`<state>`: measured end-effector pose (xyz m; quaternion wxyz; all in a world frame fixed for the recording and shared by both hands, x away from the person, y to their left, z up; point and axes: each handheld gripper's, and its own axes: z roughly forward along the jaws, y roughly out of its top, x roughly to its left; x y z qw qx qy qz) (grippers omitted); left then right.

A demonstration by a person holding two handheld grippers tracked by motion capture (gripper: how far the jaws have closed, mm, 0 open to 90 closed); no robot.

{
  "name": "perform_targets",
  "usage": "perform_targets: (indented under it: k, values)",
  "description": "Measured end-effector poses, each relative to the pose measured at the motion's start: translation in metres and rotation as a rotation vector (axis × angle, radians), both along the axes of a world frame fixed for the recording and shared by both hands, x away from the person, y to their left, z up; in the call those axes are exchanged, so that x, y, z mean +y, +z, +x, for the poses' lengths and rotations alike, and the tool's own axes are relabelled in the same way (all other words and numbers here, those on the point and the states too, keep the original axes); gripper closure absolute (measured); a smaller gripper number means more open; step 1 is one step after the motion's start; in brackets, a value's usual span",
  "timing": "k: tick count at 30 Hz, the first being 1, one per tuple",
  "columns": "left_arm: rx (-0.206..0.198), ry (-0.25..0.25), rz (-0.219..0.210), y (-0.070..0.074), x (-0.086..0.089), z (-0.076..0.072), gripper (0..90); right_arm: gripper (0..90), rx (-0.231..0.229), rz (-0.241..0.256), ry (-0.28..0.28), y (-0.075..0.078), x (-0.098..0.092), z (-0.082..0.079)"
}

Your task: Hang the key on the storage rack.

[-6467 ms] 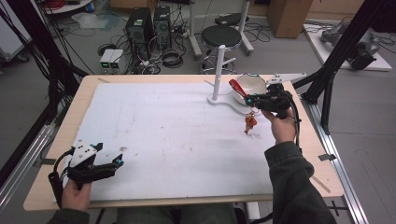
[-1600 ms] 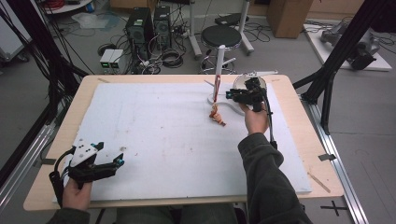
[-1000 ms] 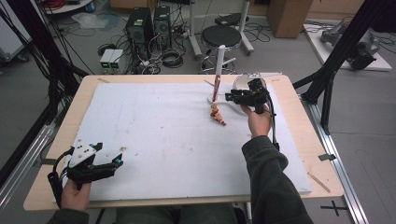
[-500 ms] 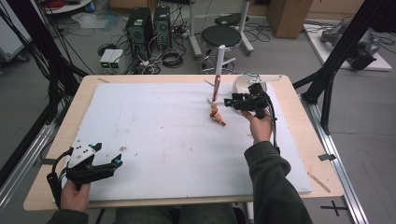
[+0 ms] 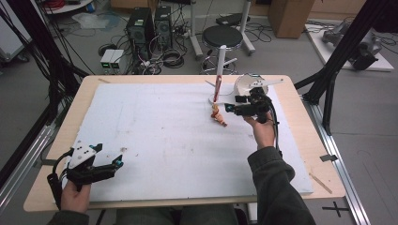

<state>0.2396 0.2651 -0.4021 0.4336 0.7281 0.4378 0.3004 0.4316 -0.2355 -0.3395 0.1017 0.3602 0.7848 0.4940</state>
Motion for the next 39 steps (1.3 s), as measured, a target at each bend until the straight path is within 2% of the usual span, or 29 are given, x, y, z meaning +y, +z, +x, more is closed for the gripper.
perform_targets:
  k: [6, 9, 12, 15, 21, 24, 29, 39]
  values:
    - [0.001, -0.002, -0.004, 0.000, 0.000, 0.000, 19.7, 17.5, 0.005, -0.017, -0.004, -0.003, 0.000, -0.006]
    - [0.000, -0.003, -0.004, 0.000, -0.001, 0.000, 19.6, 11.8, 0.022, -0.028, -0.009, -0.002, 0.002, -0.009]
    - [0.001, 0.001, -0.006, 0.000, -0.001, 0.000, 19.7, 11.7, -0.006, -0.043, -0.002, -0.001, 0.004, -0.013]
    - [0.002, 0.000, -0.004, 0.000, 0.000, 0.000, 19.7, 11.4, -0.026, -0.036, 0.003, -0.002, 0.004, -0.018]
    - [0.002, -0.002, -0.004, -0.001, -0.001, 0.000, 19.7, 11.4, -0.028, -0.038, 0.008, -0.008, 0.004, -0.026]
    - [0.002, 0.000, -0.003, -0.001, -0.001, 0.000, 19.7, 11.2, -0.015, -0.052, 0.011, -0.008, 0.004, -0.029]
    - [0.004, -0.002, 0.000, -0.001, -0.001, 0.000, 19.7, 11.2, -0.047, -0.050, 0.018, -0.008, 0.004, -0.038]
    - [0.003, -0.005, 0.000, -0.001, -0.002, 0.000, 19.6, 11.2, -0.026, -0.080, 0.031, -0.014, 0.005, -0.048]
